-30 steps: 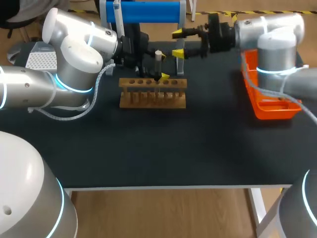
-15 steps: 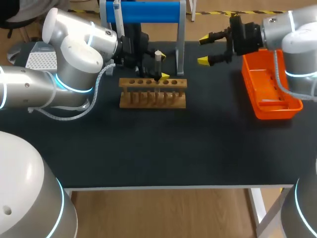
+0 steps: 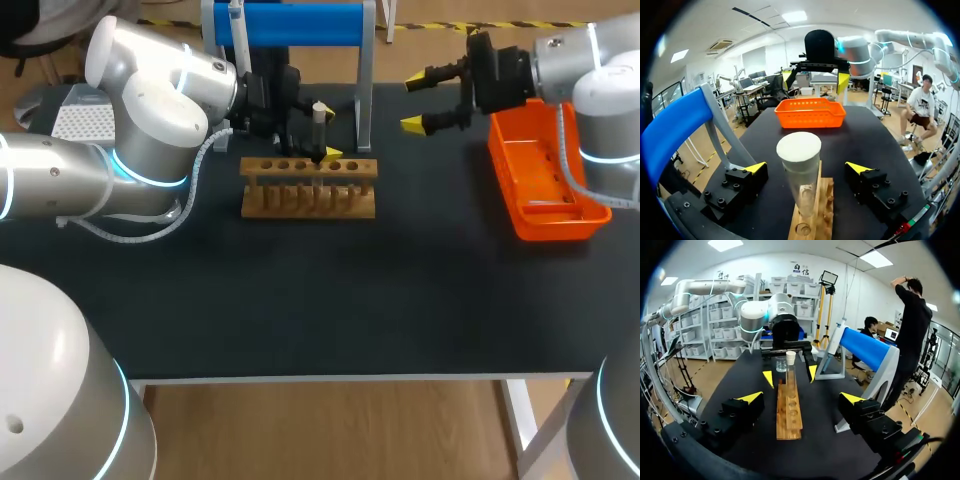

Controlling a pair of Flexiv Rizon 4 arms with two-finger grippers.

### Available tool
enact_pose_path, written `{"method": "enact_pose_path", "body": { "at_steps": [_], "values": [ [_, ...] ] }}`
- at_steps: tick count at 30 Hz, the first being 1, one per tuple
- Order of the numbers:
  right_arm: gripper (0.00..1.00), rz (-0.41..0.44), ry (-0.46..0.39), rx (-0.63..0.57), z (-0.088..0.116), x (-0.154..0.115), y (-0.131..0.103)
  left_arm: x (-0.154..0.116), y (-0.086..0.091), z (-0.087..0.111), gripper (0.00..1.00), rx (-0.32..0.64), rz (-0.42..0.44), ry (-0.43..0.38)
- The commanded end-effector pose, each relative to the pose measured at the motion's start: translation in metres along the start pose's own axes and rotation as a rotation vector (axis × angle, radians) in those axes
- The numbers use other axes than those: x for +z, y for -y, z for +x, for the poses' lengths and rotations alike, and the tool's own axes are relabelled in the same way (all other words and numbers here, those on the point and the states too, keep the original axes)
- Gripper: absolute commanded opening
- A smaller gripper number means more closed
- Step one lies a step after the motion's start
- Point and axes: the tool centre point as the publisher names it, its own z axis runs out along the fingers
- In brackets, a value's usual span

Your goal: Invert the test tube, pick up the pipette, mount the tip to pipette, aspirate from beaker and dispense into the tube, eject the tip, return the pipette, and cap with the stopper.

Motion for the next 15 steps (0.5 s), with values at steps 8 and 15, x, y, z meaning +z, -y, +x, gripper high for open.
{"method": "enact_pose_path", "body": {
  "at_steps": [8, 15],
  "values": [
    [1.00, 0.002, -0.002, 0.001, 0.000, -0.001, -0.001, -0.008, -0.001, 0.001, 1.00, -0.022, -0.030, 0.030],
    [1.00, 0.002, -0.002, 0.001, 0.000, -0.001, -0.001, -0.014, -0.003, 0.000, 1.00, -0.040, -0.045, 0.057]
  ]
}}
